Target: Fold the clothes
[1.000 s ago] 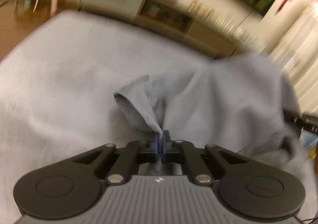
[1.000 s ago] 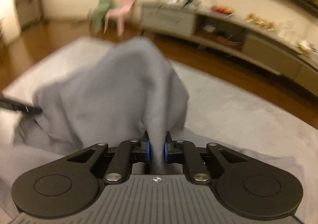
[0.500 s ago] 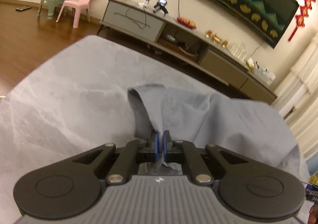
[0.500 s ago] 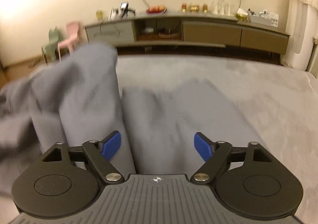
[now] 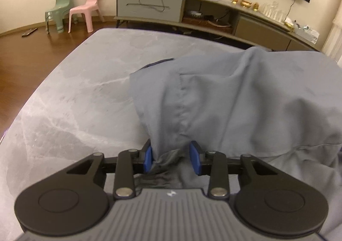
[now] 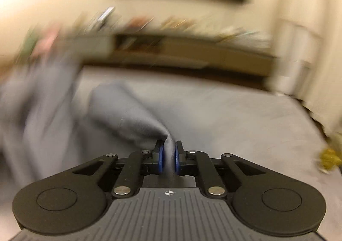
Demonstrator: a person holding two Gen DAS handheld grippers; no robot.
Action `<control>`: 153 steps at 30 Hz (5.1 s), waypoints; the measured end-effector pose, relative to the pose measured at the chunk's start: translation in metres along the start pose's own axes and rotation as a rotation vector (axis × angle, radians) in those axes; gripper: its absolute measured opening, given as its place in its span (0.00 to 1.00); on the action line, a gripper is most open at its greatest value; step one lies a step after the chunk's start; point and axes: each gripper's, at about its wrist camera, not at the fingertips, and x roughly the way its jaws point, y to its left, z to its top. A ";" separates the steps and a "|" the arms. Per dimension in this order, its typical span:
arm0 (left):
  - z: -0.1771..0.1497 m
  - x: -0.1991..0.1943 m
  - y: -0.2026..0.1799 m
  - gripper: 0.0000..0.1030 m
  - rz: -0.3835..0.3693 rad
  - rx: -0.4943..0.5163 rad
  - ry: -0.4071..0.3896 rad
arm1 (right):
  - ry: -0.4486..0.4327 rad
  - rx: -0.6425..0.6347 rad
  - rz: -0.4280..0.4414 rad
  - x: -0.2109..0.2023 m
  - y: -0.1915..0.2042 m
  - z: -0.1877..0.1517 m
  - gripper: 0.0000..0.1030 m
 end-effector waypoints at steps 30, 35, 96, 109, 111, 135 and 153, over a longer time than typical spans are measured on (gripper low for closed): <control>-0.102 -0.101 -0.113 0.10 -0.246 0.552 -0.053 | 0.138 -0.385 0.244 -0.008 0.104 -0.059 0.10; -0.116 -0.121 -0.117 0.63 -0.293 0.624 -0.096 | 0.075 -0.357 0.200 -0.023 0.091 -0.054 0.10; -0.069 -0.100 -0.052 0.11 -0.032 0.096 -0.113 | 0.093 -0.268 0.091 -0.042 0.016 -0.096 0.00; -0.063 -0.090 -0.037 0.50 -0.009 0.104 -0.125 | 0.146 0.013 0.308 0.007 0.063 -0.084 0.82; -0.061 -0.085 -0.036 0.49 -0.009 0.111 -0.121 | 0.132 0.031 0.262 0.019 0.064 -0.084 0.58; -0.034 -0.107 -0.024 0.00 -0.100 0.003 -0.297 | 0.062 -0.062 -0.063 -0.005 0.008 -0.065 0.03; -0.046 -0.083 -0.058 0.10 -0.032 0.171 -0.289 | 0.122 0.019 0.010 0.031 0.046 -0.089 0.07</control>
